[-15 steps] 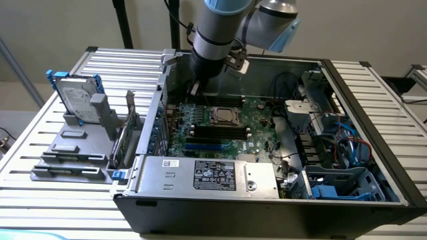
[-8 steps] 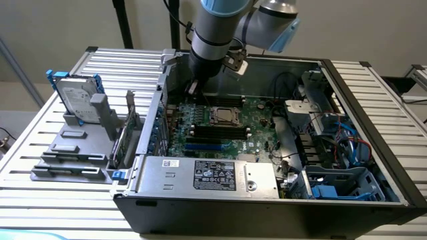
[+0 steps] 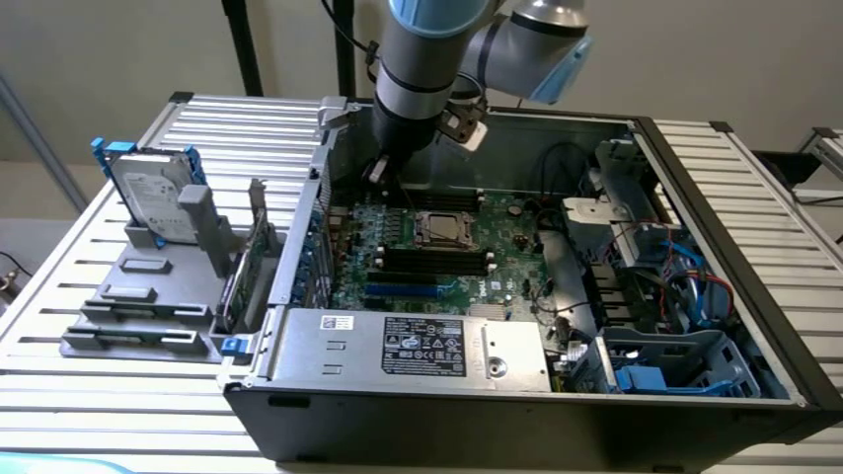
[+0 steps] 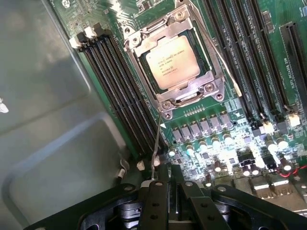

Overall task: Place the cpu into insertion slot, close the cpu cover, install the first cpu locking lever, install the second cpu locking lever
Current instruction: 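Install the first cpu locking lever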

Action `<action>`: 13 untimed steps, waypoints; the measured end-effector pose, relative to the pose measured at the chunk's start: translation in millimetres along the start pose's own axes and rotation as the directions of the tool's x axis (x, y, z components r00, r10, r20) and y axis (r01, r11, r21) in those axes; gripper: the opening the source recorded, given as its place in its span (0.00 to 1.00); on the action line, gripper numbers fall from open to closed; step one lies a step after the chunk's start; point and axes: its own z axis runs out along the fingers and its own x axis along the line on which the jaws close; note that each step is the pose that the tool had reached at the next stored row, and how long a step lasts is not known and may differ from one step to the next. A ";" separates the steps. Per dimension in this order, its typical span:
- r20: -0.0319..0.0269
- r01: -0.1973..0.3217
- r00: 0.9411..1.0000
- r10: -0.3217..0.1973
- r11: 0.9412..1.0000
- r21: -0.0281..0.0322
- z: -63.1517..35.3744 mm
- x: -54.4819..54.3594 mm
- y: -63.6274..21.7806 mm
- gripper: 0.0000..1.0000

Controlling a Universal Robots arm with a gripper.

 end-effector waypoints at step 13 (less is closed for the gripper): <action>-0.035 -0.047 0.998 0.048 0.999 0.008 -4.3 7.2 11.6 0.18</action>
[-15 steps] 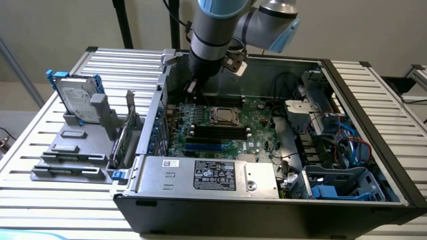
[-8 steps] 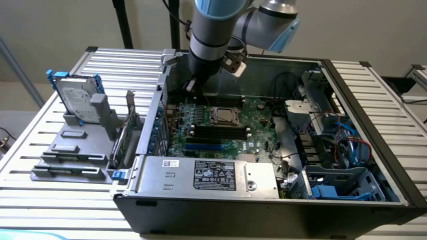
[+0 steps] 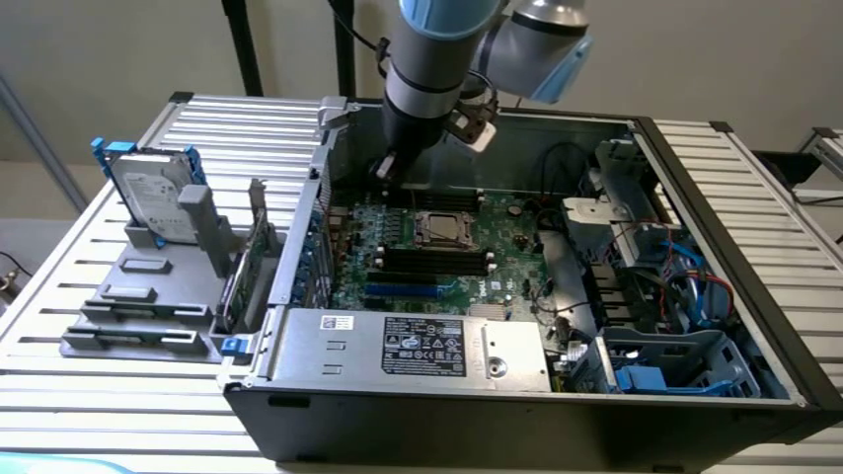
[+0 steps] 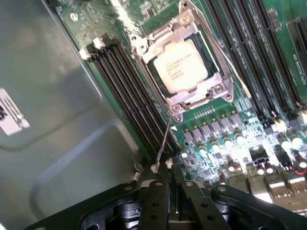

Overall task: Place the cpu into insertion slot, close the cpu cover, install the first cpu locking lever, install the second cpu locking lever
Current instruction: 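Install the first cpu locking lever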

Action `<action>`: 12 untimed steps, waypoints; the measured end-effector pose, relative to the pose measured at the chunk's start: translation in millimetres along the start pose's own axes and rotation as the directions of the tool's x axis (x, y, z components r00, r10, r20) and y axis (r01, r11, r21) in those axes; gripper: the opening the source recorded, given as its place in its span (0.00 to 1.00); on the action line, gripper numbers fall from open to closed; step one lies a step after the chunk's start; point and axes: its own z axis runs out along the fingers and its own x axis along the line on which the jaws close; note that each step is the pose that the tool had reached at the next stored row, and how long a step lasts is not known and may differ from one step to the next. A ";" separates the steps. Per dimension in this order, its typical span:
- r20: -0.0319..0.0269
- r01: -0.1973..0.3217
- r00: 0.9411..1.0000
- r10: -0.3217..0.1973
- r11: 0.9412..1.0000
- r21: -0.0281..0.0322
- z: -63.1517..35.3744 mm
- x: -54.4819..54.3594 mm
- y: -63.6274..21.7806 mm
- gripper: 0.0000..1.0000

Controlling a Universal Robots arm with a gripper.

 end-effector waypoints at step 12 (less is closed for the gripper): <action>-0.010 0.000 1.000 0.000 1.000 0.011 -4.1 21.6 36.5 0.18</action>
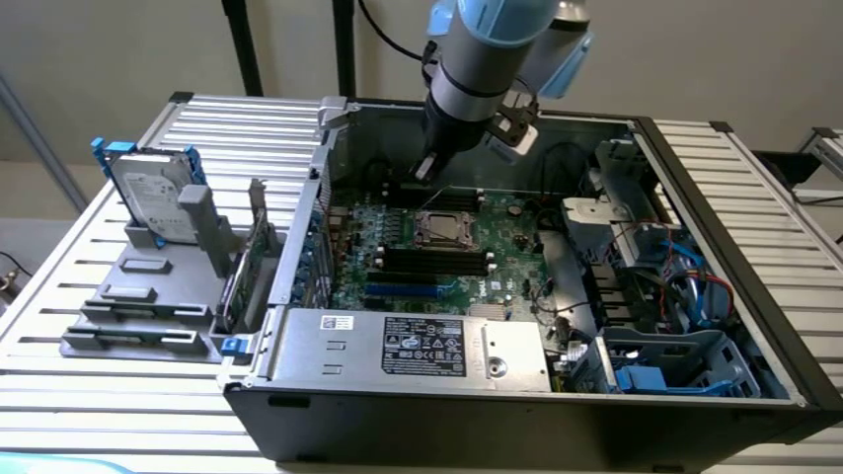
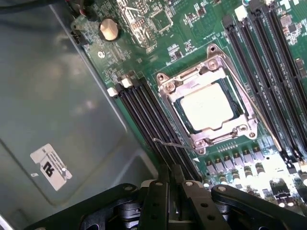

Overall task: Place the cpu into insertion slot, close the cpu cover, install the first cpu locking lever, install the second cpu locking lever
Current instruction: 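Install the first cpu locking lever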

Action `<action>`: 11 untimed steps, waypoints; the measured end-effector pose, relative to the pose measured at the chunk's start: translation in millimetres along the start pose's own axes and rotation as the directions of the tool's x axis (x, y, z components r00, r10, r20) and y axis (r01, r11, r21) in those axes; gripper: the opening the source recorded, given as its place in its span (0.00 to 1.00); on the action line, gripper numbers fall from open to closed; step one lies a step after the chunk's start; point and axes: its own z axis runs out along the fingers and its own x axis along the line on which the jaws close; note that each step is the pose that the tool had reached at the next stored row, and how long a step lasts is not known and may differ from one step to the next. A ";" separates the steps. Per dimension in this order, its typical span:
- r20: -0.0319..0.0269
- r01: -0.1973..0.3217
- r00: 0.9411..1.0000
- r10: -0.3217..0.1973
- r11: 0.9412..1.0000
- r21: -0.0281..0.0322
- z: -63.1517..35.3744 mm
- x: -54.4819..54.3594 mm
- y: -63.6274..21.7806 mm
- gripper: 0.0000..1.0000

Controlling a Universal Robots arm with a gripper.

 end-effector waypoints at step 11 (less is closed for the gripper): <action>0.003 -0.002 1.000 0.002 1.000 0.005 2.0 -0.9 1.2 0.11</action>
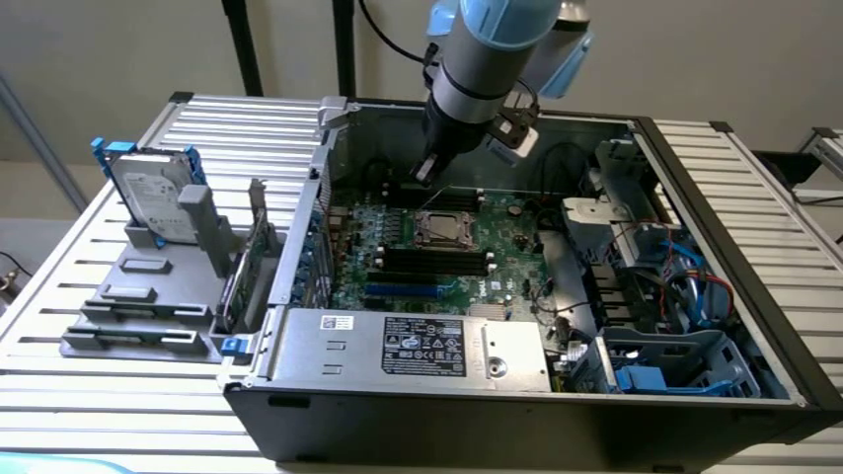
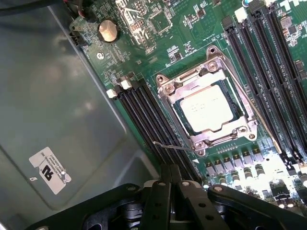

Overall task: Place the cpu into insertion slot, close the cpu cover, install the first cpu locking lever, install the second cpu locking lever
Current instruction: 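Install the first cpu locking lever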

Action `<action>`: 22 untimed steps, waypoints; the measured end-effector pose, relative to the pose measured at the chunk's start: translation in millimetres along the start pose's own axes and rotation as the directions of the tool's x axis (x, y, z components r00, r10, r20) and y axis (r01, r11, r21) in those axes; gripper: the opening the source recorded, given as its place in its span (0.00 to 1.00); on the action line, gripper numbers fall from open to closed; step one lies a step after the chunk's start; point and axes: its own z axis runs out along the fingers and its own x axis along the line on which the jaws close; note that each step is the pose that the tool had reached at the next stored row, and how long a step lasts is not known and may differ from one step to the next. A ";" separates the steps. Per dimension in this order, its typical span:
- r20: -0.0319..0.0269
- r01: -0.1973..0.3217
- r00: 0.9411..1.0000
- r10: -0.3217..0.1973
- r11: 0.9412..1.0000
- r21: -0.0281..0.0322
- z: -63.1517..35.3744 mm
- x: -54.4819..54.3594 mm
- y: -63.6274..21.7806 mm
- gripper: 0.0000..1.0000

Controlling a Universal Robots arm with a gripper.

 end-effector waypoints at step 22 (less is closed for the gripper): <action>0.012 0.017 1.000 -0.017 1.000 0.002 36.7 -15.8 1.7 0.11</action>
